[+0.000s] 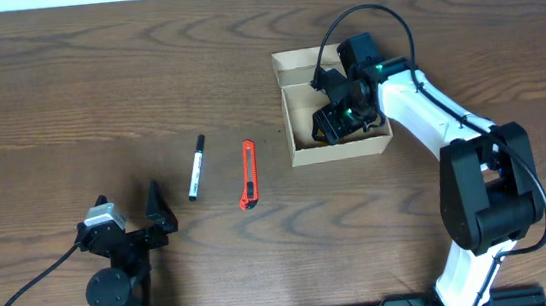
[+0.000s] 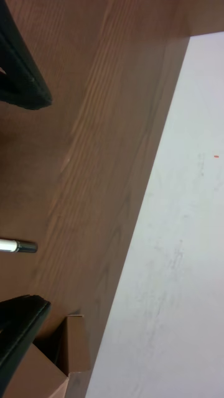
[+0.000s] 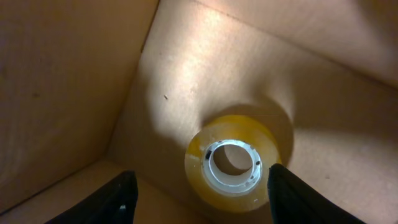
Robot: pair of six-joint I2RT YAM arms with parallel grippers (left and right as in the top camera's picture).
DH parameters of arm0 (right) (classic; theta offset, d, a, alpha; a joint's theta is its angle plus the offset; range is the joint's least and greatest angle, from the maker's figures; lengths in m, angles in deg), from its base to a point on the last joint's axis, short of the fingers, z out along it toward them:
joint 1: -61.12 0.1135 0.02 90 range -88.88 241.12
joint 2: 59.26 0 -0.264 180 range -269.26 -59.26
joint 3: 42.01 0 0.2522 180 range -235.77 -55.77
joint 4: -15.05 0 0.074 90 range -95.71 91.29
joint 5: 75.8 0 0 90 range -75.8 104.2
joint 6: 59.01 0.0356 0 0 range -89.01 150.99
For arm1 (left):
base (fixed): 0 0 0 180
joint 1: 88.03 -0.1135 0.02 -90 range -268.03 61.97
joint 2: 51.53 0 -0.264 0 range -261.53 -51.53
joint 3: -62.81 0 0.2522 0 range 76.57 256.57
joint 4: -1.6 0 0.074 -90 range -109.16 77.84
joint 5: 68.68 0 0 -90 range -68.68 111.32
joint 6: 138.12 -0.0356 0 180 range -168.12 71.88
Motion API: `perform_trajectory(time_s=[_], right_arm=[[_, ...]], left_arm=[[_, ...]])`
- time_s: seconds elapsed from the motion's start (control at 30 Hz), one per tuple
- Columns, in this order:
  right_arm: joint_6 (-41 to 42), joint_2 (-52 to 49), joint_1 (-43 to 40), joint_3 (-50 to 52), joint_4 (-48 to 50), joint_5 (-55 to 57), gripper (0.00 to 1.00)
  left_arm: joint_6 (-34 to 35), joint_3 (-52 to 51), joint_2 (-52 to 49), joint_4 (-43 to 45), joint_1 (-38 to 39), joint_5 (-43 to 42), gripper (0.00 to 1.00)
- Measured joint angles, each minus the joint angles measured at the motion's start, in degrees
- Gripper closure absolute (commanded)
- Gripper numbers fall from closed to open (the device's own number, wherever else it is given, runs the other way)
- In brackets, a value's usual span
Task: Pack container
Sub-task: 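Move the right gripper over the red stapler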
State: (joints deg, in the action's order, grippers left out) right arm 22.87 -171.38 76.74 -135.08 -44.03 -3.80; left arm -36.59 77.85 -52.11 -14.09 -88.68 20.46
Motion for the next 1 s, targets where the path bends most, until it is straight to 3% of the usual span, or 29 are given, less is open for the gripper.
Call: perform_trajectory(time_s=[0.27, 0.3, 0.37, 0.63, 0.8, 1.0], right_arm=[[0.87, -0.02, 0.00, -19.47, -13.73, 0.98, 0.44], [1.11, -0.02, -0.02, -22.80, -16.15, 1.40, 0.37], [2.36, -0.02, -0.11, -29.92, -21.64, 3.28, 0.13], [11.87, 0.35, -4.63, -56.15, -46.86, 23.58, 0.01], [16.74, 2.73, -10.75, -56.76, -51.56, 28.37, 0.01], [18.95, 12.24, -14.12, -48.33, -51.71, 29.18, 0.01]], left_arm=[[0.00, 0.00, 0.00, 0.00, 0.00, 0.00, 0.05], [0.00, 0.00, 0.00, 0.02, 0.00, 0.00, 0.05], [0.02, 0.00, 0.00, 0.00, 0.00, 0.00, 0.05], [0.00, 0.00, 0.00, 0.00, 0.00, -0.02, 0.05], [0.00, 0.00, 0.00, 0.00, 0.00, 0.00, 0.05], [0.00, 0.00, 0.00, 0.00, 0.00, 0.00, 0.05]])
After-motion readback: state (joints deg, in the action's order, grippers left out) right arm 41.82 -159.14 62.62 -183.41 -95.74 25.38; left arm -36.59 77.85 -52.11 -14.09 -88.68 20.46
